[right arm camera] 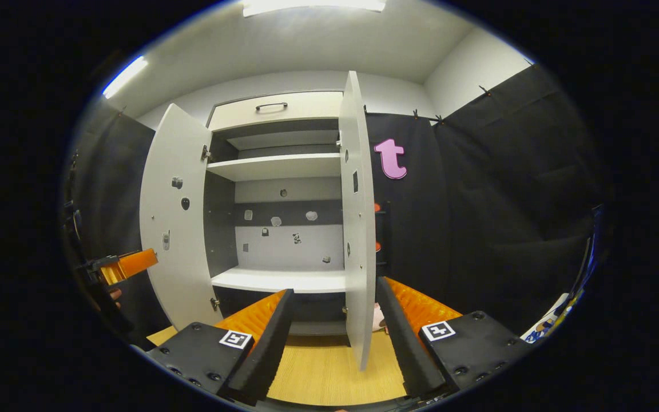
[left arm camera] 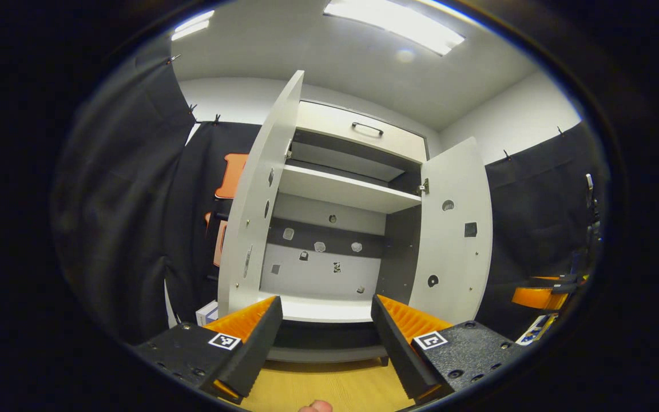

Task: Open the right door of the double-door shoe cabinet with the right hand, and open the left door with the left hand.

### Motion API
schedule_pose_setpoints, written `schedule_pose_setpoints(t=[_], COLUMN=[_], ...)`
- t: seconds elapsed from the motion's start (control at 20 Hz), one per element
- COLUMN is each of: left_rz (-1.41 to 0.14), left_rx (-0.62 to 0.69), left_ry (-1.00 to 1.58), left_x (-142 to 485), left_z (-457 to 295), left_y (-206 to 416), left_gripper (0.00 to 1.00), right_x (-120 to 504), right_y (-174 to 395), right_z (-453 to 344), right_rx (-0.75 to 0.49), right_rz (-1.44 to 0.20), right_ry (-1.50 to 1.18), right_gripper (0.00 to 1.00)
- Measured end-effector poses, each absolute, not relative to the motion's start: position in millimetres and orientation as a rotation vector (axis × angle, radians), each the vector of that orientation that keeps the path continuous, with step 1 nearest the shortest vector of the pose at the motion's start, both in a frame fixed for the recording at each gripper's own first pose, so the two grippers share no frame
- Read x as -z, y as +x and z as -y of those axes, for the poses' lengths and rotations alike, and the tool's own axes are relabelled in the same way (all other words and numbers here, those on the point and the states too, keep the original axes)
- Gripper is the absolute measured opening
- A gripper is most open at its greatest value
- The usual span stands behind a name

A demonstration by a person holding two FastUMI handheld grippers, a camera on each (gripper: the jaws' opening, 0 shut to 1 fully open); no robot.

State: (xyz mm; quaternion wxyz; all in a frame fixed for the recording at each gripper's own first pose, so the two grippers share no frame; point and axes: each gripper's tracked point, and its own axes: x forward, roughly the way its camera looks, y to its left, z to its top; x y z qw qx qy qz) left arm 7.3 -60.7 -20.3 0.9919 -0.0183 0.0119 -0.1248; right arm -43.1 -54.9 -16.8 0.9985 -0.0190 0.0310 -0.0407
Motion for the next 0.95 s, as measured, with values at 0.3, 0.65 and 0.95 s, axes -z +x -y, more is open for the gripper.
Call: schedule_pose_setpoints(t=[0.3, 0.65, 0.95], left_rz=[0.01, 0.015, 0.015], left_rx=[0.261, 0.268, 0.264], left_ry=[-0.001, -0.004, -0.009], left_x=[16, 15, 13], left_z=[64, 59, 54], left_y=[-2, -10, -15], left_gripper=[0.94, 0.92, 0.94], right_x=[22, 21, 19], right_y=[-53, -63, -71], right_z=[52, 41, 40], right_rx=[0.099, 0.085, 0.09], right_rz=[-0.077, -0.073, -0.072], right_ry=[-0.038, -0.035, -0.038], right_gripper=[0.92, 0.93, 0.93])
